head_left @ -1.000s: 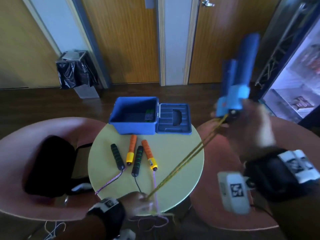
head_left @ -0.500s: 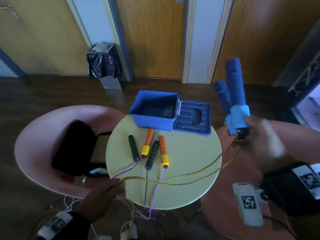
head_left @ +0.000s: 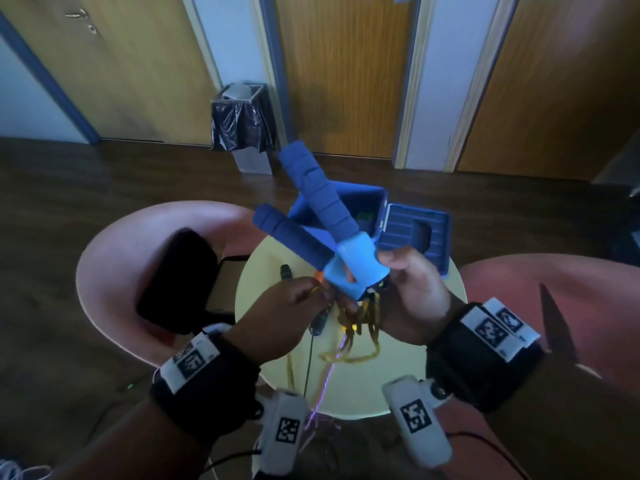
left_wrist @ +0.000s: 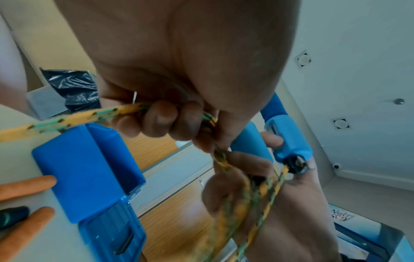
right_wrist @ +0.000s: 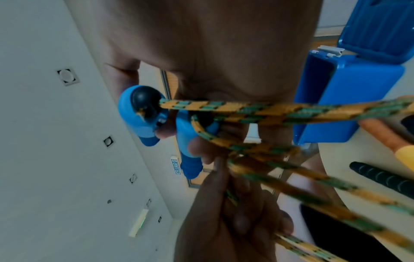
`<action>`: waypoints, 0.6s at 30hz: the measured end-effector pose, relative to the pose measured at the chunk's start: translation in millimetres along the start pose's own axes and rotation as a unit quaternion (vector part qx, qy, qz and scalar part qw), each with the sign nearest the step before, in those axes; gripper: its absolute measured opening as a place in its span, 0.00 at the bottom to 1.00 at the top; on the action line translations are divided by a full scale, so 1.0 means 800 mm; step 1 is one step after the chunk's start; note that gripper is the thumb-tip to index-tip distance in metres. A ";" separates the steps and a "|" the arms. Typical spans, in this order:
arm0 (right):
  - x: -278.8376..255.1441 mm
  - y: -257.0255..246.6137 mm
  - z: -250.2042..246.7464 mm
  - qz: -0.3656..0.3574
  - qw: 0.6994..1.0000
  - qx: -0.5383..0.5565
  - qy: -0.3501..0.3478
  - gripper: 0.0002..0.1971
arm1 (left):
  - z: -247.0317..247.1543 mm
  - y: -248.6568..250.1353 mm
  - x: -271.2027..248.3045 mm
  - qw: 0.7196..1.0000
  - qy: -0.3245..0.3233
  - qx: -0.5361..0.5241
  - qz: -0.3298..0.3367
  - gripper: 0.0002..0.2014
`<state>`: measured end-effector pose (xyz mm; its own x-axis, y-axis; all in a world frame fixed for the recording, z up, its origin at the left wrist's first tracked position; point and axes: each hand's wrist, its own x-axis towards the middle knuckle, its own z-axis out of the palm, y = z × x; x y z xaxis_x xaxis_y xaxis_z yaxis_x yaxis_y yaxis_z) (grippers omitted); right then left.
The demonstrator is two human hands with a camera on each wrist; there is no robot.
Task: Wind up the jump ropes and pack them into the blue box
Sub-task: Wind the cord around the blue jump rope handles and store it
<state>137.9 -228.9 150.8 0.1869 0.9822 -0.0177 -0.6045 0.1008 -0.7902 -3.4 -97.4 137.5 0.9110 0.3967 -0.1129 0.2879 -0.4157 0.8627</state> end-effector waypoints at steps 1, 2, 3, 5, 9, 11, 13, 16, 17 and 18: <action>-0.001 0.001 -0.002 0.002 1.000 0.018 0.000 0.26 | -0.001 -0.004 -0.002 1.000 -0.010 -0.010 0.003 0.17; -0.002 0.000 -0.003 0.002 0.999 0.036 0.000 0.26 | -0.001 -0.010 -0.004 1.000 -0.013 -0.014 0.003 0.18; -0.003 -0.001 -0.005 -0.003 0.999 0.053 -0.001 0.25 | -0.001 -0.020 -0.005 1.000 -0.014 -0.011 0.000 0.19; -0.007 -0.010 -0.007 -0.022 0.996 0.084 0.001 0.24 | 0.000 -0.042 -0.011 1.000 -0.023 0.002 -0.009 0.18; -0.022 -0.055 -0.027 -0.125 0.987 0.098 0.015 0.23 | 0.003 -0.097 -0.026 0.998 -0.018 0.025 -0.048 0.15; -0.036 -0.087 -0.042 -0.192 0.977 0.075 0.056 0.20 | -0.006 -0.148 -0.038 0.993 0.010 0.053 -0.102 0.17; -0.053 -0.117 -0.062 -0.254 0.953 0.045 0.156 0.19 | -0.022 -0.206 -0.055 0.984 0.028 0.074 -0.160 0.19; -0.076 -0.147 -0.096 -0.305 0.903 0.022 0.302 0.20 | -0.040 -0.282 -0.081 0.969 0.058 0.085 -0.225 0.25; -0.081 -0.152 -0.104 -0.308 0.887 0.019 0.343 0.19 | -0.043 -0.292 -0.088 0.963 0.082 0.078 -0.245 0.26; -0.084 -0.154 -0.109 -0.307 0.873 0.016 0.378 0.17 | -0.045 -0.291 -0.094 0.960 0.103 0.070 -0.252 0.26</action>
<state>267.3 -321.1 195.8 0.9342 0.3567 -0.0054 -0.2289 0.5876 -0.7761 -149.4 -0.6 -37.1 0.5728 0.7232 -0.3858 0.7264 -0.2298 0.6477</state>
